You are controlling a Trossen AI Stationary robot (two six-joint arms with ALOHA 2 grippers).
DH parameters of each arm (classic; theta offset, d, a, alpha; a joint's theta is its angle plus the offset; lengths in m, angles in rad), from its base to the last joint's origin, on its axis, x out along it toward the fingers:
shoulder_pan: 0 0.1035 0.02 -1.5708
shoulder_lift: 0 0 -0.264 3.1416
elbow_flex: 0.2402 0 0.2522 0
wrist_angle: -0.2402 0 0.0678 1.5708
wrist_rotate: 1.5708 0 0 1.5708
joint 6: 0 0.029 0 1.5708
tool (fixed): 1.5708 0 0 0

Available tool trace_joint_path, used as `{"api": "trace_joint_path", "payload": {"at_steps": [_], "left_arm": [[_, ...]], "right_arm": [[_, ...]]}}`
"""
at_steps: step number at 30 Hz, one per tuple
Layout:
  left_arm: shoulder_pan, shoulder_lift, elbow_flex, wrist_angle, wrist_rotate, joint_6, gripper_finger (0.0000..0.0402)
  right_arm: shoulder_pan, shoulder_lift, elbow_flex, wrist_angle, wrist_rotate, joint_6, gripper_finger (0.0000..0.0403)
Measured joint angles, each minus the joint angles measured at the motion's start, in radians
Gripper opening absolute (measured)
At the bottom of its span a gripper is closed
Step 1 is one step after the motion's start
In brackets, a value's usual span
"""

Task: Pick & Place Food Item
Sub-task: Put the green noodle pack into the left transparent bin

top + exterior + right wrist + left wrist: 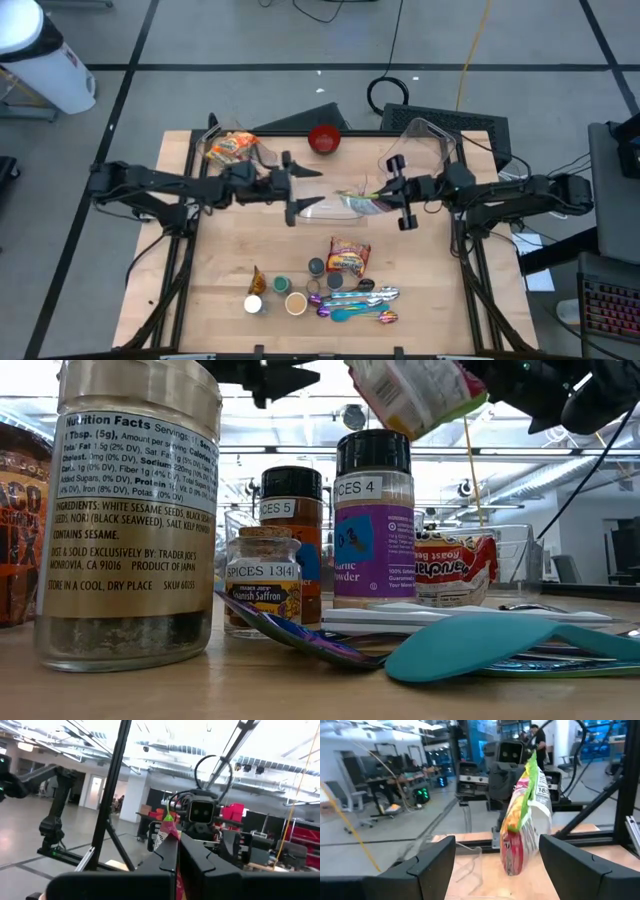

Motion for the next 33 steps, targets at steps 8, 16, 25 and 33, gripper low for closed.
{"api": "trace_joint_path", "payload": {"at_steps": [8,16,25,33], "left_arm": [[-0.013,0.13,0.118,0.0,0.044,-0.048,0.0296],[-0.044,0.146,0.133,0.002,0.157,-0.045,0.0296],[-0.056,0.147,0.133,0.002,0.156,-0.01,0.0296],[-0.055,0.147,0.133,-0.003,0.155,0.008,0.0296]], "right_arm": [[0.0,0.001,0.0,0.004,-0.001,0.0,0.0],[0.005,0.001,0.0,-0.003,-0.001,0.007,0.0],[0.017,0.001,0.0,-0.002,0.003,0.007,0.0],[0.093,0.075,0.0,0.08,0.071,-0.109,0.0]]}}
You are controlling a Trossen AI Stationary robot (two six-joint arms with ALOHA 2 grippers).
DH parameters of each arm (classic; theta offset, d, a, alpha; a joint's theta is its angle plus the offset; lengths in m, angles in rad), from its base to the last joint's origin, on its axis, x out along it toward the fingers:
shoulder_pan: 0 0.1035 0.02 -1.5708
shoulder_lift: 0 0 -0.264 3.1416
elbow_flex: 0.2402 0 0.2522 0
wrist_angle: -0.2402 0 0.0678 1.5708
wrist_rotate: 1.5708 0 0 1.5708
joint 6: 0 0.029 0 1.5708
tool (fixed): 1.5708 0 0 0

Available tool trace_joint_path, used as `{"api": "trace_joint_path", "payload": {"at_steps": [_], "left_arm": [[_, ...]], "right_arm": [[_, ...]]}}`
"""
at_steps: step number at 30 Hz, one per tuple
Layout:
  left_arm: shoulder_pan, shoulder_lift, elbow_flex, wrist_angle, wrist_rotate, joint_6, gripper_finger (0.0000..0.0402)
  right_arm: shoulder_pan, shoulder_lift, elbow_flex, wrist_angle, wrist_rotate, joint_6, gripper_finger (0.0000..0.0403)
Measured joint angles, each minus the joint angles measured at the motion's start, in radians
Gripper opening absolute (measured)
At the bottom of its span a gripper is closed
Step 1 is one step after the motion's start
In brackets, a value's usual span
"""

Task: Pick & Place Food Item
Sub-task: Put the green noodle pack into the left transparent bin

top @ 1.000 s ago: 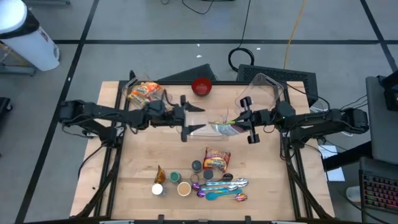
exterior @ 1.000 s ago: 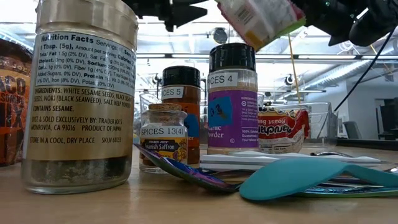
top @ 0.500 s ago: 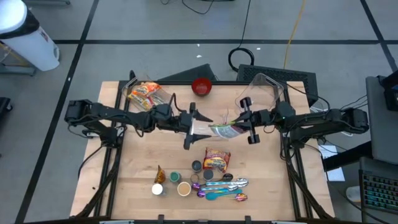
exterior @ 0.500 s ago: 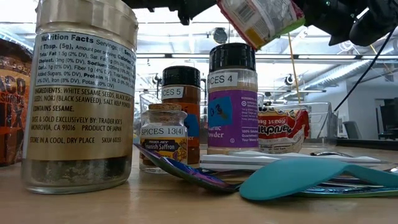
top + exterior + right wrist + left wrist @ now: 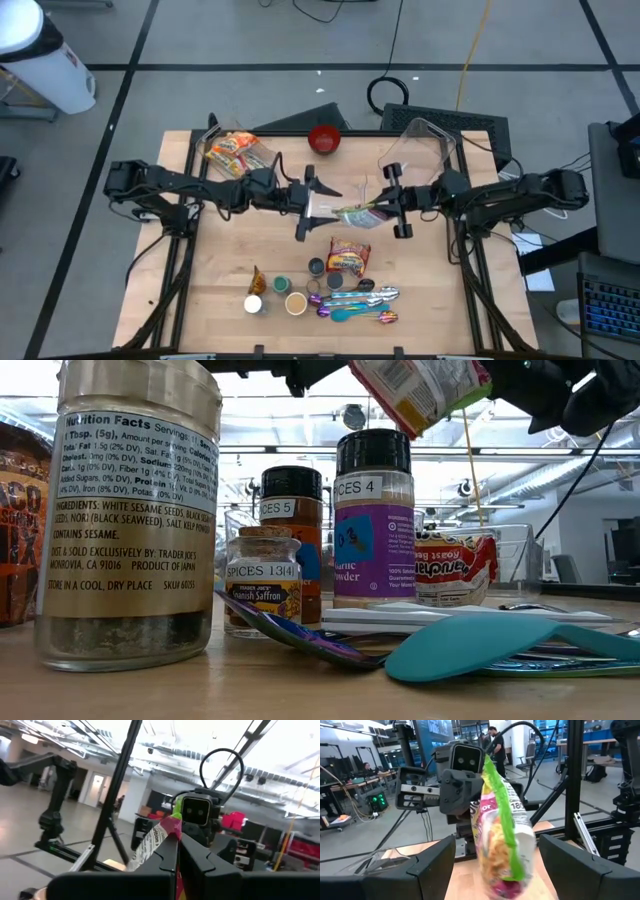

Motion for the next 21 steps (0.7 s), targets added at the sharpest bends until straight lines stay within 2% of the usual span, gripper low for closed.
{"api": "trace_joint_path", "payload": {"at_steps": [6,10,21], "left_arm": [[0.0,0.0,0.0,0.0,0.0,-0.009,0.0296],[0.0,0.0,0.0,0.001,-0.001,-0.053,0.0296],[0.0,0.0,0.0,0.002,-0.001,-0.052,0.0296]], "right_arm": [[0.015,0.033,0.0,0.089,0.011,-0.015,0.0],[0.014,0.033,0.0,0.094,0.015,-0.015,0.0],[0.014,0.038,0.0,0.13,0.088,-0.015,0.0]]}}
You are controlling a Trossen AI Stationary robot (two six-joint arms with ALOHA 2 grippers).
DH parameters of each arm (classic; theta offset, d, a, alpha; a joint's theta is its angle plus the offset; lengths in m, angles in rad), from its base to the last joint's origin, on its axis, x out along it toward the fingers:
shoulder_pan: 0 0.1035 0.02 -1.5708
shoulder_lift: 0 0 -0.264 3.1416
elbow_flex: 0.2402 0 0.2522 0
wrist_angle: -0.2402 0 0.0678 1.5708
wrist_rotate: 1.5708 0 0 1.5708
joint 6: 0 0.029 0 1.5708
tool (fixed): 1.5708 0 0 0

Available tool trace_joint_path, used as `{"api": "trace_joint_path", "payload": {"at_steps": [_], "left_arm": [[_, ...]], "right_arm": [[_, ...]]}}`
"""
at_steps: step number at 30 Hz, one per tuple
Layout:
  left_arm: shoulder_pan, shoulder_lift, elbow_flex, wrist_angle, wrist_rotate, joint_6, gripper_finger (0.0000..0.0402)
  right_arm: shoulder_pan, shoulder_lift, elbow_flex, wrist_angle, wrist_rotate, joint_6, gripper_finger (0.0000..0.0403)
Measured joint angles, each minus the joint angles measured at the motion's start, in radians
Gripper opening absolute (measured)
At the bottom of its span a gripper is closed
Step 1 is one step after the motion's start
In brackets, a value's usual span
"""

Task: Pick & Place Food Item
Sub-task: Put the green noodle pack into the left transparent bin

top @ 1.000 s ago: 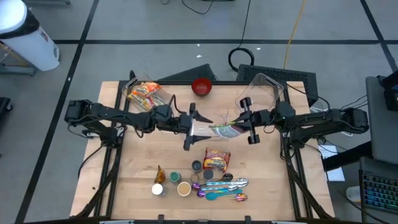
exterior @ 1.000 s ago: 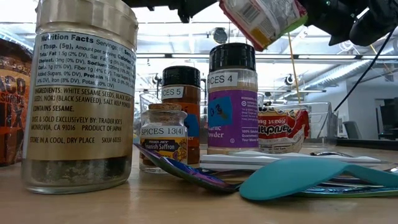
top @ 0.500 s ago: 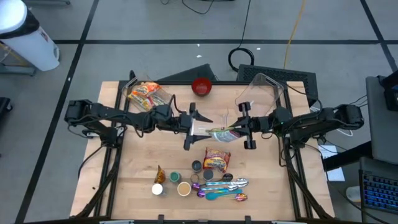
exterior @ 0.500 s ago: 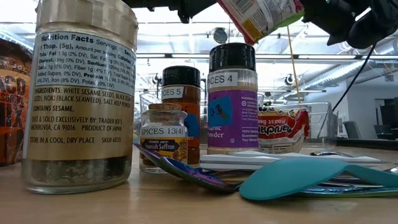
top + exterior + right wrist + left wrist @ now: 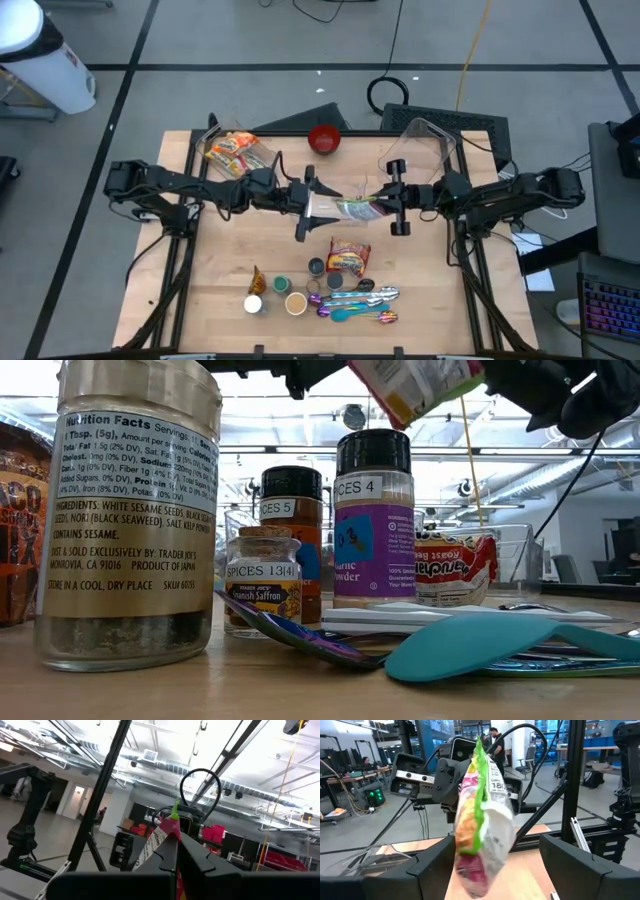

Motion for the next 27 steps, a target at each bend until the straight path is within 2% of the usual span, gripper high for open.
{"api": "trace_joint_path", "payload": {"at_steps": [5,12,16,27], "left_arm": [[0.001,0.0,0.0,0.006,-0.001,0.014,0.0282],[0.004,0.0,0.0,0.007,-0.001,0.037,0.0203],[0.006,0.0,0.0,0.001,-0.003,0.036,0.0173],[0.006,0.014,-0.001,0.0,-0.014,0.075,0.0152]], "right_arm": [[0.0,0.018,0.0,-0.001,0.002,0.0,0.0],[0.0,0.035,0.0,0.033,0.0,0.006,0.0],[0.0,0.037,0.0,0.042,0.0,0.008,0.0],[0.0,0.036,0.0,0.044,-0.001,0.006,0.0]]}}
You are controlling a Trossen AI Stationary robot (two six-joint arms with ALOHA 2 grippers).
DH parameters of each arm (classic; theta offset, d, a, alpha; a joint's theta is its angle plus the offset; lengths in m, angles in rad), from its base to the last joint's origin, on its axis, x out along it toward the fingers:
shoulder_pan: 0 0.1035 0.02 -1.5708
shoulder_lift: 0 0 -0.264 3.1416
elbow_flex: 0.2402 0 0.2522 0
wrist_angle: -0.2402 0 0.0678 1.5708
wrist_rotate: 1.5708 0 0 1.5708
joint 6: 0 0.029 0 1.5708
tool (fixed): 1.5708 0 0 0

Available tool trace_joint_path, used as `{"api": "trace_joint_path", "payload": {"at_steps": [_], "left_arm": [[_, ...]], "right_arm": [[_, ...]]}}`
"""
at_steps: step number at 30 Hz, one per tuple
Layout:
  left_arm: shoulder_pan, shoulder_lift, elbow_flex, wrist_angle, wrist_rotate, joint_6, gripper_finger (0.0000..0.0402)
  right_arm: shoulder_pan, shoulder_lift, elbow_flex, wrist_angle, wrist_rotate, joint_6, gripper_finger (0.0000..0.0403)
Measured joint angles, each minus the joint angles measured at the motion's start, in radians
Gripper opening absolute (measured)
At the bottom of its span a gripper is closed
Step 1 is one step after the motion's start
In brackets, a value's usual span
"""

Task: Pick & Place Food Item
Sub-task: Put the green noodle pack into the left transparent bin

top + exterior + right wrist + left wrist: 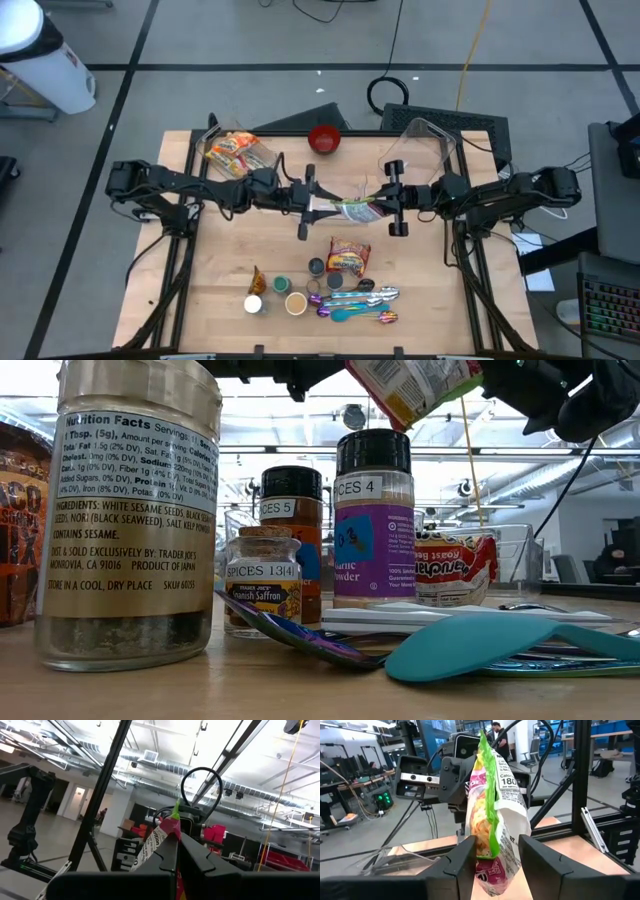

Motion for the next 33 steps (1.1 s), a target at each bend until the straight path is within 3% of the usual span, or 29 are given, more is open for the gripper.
{"api": "trace_joint_path", "payload": {"at_steps": [6,14,19,23,29,33], "left_arm": [[0.0,0.0,0.0,0.012,0.014,0.005,0.0125],[0.0,0.001,0.0,0.037,0.016,0.018,0.0014],[-0.002,-0.007,0.0,0.025,0.016,0.038,0.001],[-0.003,-0.056,0.0,-0.028,0.017,0.037,0.0007],[-0.006,-0.123,-0.018,-0.094,0.008,0.066,0.0005],[-0.008,-0.164,-0.062,-0.093,-0.086,0.115,0.0004]], "right_arm": [[0.0,0.0,0.0,0.001,0.0,-0.006,0.0],[0.0,-0.001,0.001,-0.002,0.001,-0.006,0.0],[-0.001,-0.011,0.001,-0.043,0.005,0.004,0.0004],[-0.018,-0.069,0.001,-0.142,0.005,0.051,0.0043],[-0.068,-0.189,0.001,-0.34,0.003,0.181,0.014],[-0.092,-0.265,0.001,-0.455,0.003,0.208,0.0187]]}}
